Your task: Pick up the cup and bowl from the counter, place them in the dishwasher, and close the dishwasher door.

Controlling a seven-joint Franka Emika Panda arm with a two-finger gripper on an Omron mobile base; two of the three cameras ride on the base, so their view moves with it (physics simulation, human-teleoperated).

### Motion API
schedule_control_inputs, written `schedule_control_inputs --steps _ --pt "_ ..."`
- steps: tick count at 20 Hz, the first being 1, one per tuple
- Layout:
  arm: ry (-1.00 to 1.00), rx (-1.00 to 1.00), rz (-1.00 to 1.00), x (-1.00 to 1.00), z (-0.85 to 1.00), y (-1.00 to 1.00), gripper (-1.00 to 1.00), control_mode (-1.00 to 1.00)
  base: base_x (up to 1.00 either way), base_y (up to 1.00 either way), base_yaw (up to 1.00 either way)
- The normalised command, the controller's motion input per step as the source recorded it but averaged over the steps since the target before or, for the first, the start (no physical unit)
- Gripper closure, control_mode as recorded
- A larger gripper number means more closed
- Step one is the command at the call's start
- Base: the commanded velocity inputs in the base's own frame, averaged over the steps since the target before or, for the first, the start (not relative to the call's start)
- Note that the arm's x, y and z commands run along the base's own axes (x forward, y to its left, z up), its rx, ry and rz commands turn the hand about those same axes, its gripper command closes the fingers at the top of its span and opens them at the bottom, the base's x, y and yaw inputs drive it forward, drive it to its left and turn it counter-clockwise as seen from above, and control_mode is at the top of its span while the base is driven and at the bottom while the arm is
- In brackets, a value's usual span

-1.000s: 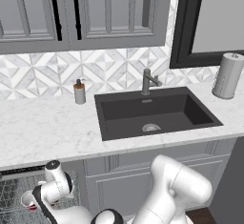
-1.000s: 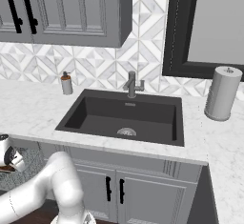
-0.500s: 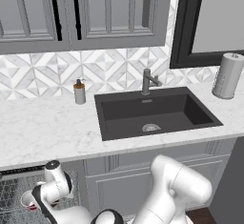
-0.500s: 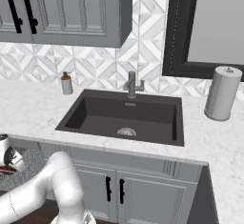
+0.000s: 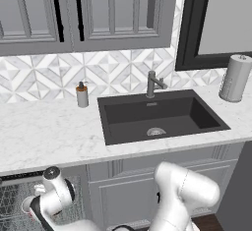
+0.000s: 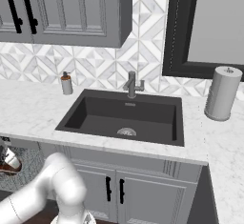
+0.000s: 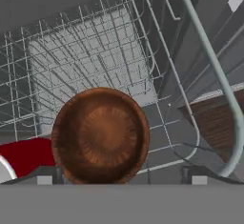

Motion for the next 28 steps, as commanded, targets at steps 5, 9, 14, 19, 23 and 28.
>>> schedule_control_inputs --steps 5,9,14,19,23,28 --pt "-0.17 0.06 0.0 -0.61 0.44 0.0 -1.0 -1.0 0.0 0.0 0.0" --pt "-0.17 0.08 0.0 -0.54 0.48 -0.01 -1.0 -1.0 0.0 0.0 0.0" --pt "-0.14 0.09 0.0 -0.26 0.26 -0.01 -1.0 -1.0 0.0 0.0 0.0" --pt "-0.01 0.04 0.02 -0.08 0.08 0.0 -1.0 -1.0 0.0 0.0 0.0" --pt "-0.07 0.08 0.03 -0.26 0.17 -0.13 -1.0 -1.0 0.0 0.0 0.0" --pt "-0.2 0.08 0.03 -0.29 0.24 0.0 -1.0 -1.0 0.0 0.0 0.0"
